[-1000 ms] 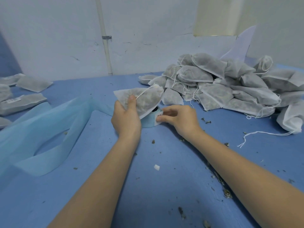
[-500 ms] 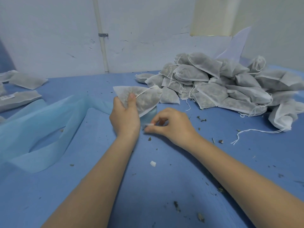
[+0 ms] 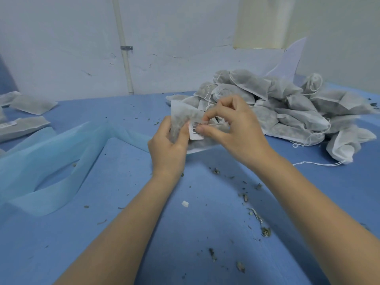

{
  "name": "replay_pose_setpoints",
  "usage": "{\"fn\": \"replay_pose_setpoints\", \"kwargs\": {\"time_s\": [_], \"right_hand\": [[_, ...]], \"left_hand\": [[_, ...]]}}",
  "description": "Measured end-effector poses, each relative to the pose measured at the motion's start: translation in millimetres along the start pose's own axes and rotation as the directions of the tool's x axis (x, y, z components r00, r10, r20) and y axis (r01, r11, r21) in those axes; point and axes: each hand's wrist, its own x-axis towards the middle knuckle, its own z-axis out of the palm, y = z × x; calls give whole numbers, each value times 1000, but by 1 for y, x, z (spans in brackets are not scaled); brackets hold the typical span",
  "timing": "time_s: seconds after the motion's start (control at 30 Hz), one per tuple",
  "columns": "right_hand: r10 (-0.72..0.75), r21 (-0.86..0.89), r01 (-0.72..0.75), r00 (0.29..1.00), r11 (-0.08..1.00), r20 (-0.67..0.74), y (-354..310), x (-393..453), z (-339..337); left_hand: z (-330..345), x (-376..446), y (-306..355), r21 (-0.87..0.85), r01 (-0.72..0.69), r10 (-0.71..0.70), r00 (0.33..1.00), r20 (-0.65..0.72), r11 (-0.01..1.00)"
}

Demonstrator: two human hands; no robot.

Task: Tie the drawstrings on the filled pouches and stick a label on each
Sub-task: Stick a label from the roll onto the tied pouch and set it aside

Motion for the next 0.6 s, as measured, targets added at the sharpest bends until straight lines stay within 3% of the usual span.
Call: {"fn": "replay_pose_setpoints", "kwargs": {"time_s": [0.13,0.27,0.47,0.6], "right_hand": [[44,-11,-44,999,999,8,5,0,-3],[78,13,-78,997,997,27,6,0,-5],[220,323,-253,966,912,135,14,-2,-11],[233,315,-217,972,924,-16,19,-1,-1]], "left_hand": [[6,-3,4,-104,102,-99,995,32,989],[7,-6,8,-135,91,-78,992,95,987],[10,-7,7,-118,210,-182,961,208,971],[16,-7,7,-95,244,-214,945,248,965]]}}
